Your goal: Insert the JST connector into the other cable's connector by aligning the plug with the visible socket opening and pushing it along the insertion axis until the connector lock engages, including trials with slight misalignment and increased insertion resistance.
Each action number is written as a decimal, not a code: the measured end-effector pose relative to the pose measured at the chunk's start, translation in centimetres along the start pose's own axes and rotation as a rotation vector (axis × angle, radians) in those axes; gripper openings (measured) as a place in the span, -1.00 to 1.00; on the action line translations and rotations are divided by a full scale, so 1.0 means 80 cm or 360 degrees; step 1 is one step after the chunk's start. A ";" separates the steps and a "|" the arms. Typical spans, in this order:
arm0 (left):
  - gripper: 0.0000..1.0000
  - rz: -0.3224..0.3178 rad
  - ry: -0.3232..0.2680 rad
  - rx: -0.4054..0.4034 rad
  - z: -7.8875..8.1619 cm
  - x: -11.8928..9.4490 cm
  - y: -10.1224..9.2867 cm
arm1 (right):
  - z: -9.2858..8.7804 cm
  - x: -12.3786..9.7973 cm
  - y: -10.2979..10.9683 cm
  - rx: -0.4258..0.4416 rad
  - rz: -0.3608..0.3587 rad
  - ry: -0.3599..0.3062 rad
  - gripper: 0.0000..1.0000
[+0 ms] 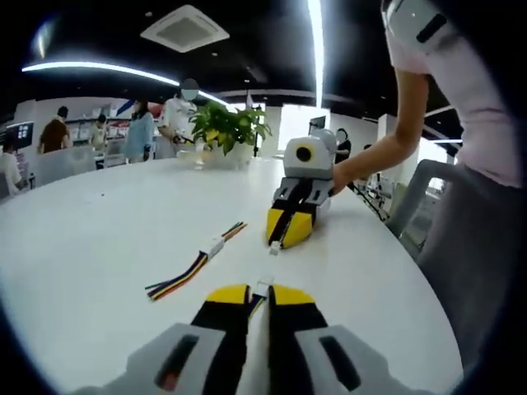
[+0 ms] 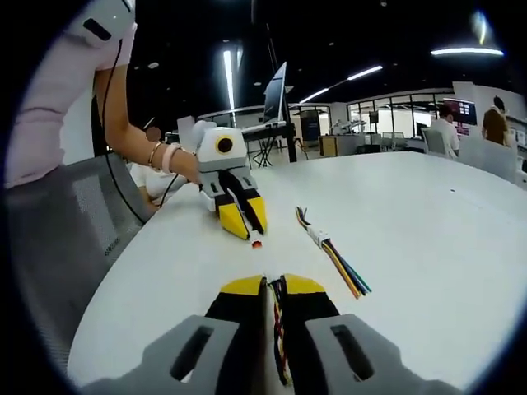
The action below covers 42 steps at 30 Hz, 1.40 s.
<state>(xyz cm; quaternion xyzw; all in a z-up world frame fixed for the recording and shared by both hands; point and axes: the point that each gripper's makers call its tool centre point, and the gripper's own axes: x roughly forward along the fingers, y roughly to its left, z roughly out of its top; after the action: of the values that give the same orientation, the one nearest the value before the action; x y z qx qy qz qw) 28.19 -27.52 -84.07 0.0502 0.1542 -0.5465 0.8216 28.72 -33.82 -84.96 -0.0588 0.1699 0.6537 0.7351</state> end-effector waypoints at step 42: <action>-1.00 -0.0105 0.0021 0.0019 0.006 0.014 -0.007 | 0.026 0.031 0.028 0.0012 0.0116 -0.0027 -0.94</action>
<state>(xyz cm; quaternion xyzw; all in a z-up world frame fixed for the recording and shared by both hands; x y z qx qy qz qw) 28.17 -28.88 -83.88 0.0536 0.1579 -0.5738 0.8019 27.08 -30.57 -83.53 -0.0442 0.1683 0.6800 0.7123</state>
